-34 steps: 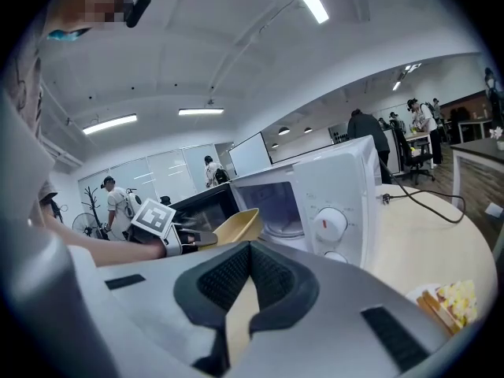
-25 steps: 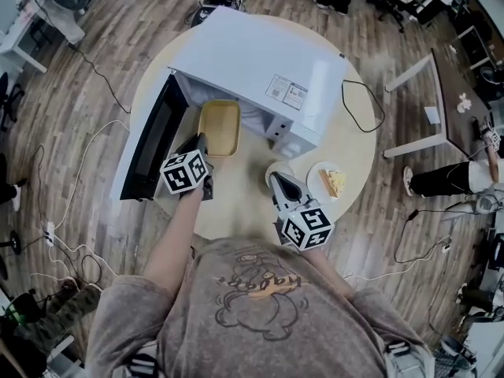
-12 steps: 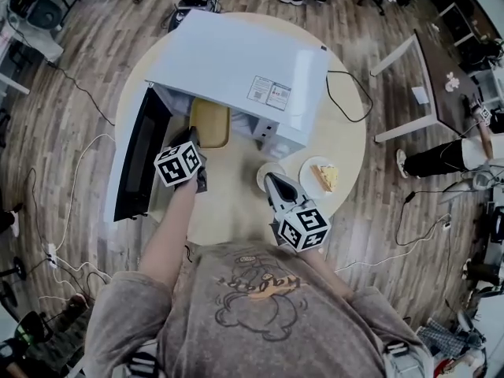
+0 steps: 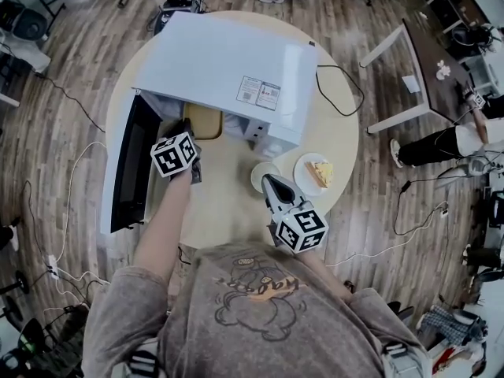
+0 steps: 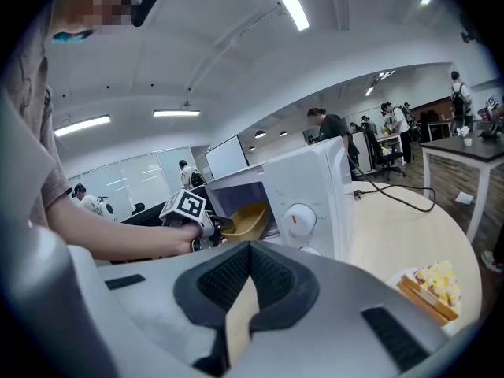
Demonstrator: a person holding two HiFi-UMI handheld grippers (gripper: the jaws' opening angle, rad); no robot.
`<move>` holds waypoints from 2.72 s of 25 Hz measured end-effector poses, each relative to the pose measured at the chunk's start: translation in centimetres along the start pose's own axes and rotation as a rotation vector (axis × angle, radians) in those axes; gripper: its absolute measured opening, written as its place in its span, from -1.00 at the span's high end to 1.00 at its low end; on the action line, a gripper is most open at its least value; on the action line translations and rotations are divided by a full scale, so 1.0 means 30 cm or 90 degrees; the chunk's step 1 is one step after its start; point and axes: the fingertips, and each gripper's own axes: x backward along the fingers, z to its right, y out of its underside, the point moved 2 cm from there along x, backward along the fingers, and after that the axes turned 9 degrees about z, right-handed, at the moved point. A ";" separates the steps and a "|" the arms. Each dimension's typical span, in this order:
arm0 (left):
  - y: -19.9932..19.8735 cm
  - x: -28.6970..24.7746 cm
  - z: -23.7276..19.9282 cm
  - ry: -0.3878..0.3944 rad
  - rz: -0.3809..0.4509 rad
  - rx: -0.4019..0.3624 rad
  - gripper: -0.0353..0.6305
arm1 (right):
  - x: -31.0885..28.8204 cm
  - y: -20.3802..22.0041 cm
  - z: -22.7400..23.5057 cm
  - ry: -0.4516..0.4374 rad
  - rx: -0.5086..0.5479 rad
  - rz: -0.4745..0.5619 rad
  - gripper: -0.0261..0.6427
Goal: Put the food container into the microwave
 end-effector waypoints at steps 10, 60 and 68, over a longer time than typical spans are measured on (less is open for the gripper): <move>-0.014 -0.056 0.006 0.006 0.002 -0.003 0.77 | 0.013 0.001 -0.002 0.017 0.001 -0.002 0.92; 0.097 0.193 0.043 0.088 -0.010 -0.019 0.65 | -0.009 0.011 -0.041 -0.006 0.003 -0.008 0.92; 0.114 0.173 0.065 0.124 -0.019 -0.064 0.49 | -0.008 0.010 -0.042 -0.002 -0.001 -0.008 0.92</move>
